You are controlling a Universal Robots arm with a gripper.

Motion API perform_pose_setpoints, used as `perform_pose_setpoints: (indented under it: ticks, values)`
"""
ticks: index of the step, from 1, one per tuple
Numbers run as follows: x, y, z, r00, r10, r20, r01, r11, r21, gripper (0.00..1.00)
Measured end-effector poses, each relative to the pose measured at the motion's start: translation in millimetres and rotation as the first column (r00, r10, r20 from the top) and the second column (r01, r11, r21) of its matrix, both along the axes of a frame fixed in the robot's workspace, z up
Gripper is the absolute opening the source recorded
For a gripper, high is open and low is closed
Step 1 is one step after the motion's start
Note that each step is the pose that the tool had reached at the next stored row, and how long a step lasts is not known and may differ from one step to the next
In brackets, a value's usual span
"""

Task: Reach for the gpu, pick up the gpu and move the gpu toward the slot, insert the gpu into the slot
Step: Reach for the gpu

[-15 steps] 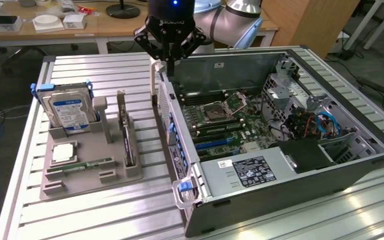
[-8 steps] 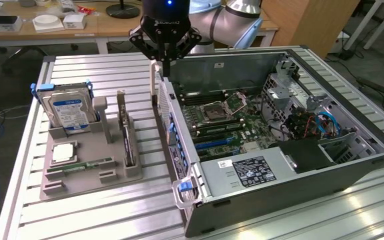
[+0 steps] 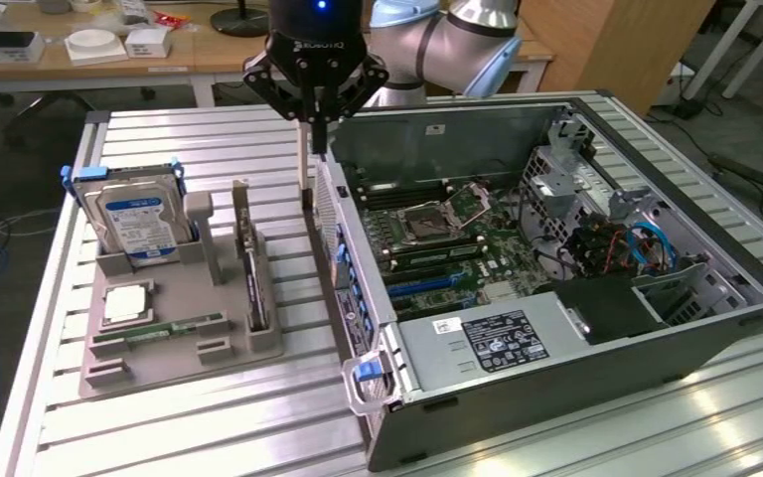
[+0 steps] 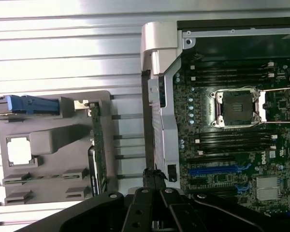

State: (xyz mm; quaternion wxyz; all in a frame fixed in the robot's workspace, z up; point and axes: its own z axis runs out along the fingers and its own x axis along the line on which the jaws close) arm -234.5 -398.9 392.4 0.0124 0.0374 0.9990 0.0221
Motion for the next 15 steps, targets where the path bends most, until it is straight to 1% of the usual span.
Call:
perform_pose_setpoints:
  ticks: [15]
  values:
    - [-21.6, 0.0, -0.3, 1.0, 0.0, 0.0, 0.0, 1.0, 0.0, 0.1]
